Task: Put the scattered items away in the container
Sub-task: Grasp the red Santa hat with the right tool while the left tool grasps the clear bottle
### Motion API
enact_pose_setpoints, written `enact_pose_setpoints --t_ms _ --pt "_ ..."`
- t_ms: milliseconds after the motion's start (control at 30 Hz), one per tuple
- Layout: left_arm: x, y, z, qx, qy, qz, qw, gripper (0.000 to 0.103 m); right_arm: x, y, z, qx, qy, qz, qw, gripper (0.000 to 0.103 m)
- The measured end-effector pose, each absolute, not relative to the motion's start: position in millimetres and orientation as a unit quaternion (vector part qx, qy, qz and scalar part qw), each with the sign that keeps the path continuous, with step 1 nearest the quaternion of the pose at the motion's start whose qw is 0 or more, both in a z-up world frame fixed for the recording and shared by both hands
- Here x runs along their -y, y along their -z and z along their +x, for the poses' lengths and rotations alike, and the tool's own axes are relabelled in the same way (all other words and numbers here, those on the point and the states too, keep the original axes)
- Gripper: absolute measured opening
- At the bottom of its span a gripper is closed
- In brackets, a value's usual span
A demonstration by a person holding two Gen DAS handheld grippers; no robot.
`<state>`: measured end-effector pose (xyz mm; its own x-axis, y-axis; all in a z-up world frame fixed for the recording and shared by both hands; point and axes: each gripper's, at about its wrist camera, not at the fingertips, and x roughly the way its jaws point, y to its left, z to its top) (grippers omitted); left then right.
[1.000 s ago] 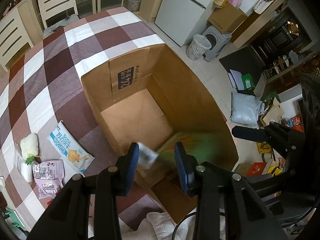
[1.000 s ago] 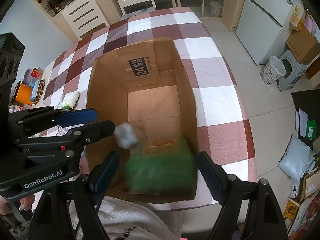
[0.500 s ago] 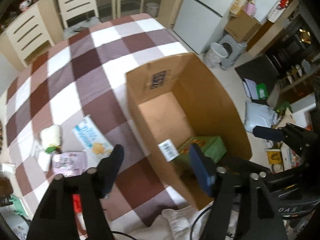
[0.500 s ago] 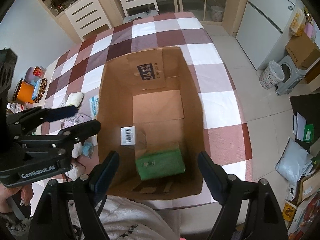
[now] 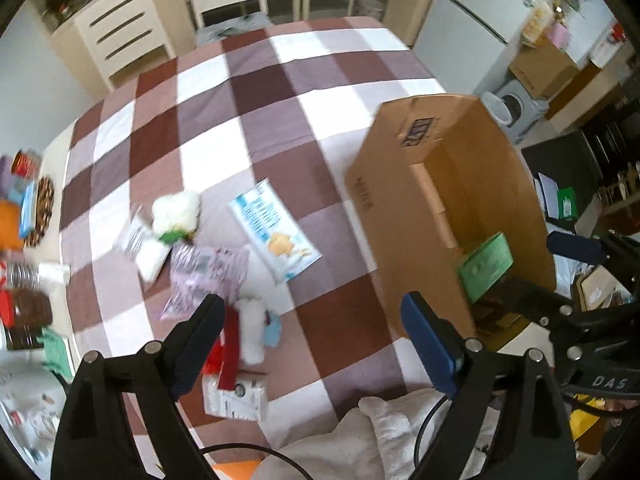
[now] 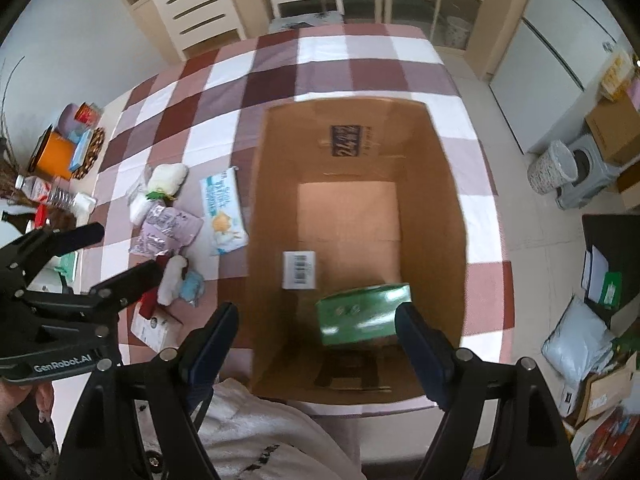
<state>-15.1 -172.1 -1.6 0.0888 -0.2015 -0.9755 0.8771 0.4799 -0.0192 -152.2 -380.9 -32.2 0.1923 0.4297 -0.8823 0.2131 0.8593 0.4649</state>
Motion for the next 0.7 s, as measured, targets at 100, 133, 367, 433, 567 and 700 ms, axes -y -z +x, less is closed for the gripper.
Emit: enact_pose_setpoints --t_ms 100,133,367,433,567,700 --pt "154 6 -3 -0.555 0.389 0.295 0.674 0.09 368 24 -144 -0.63 -0.09 0.242 0.733 0.083" --pt "147 7 3 -0.56 0.382 0.288 0.677 0.09 364 21 -142 -0.63 -0.095 0.237 0.734 0.083" --pt "79 21 49 -0.594 0.315 0.226 0.704 0.09 322 1 -120 -0.623 -0.14 0.187 0.746 0.083" --pt "61 25 61 -0.605 0.295 0.211 0.709 0.09 306 -7 -110 -0.63 -0.164 0.149 0.745 0.083" --pt "23 32 78 -0.62 0.257 0.183 0.719 0.09 280 -15 -101 -0.625 -0.197 0.124 0.745 0.083" --pt "-2 42 86 -0.631 0.231 0.165 0.722 0.09 251 -17 -91 -0.624 -0.224 0.099 0.742 0.083"
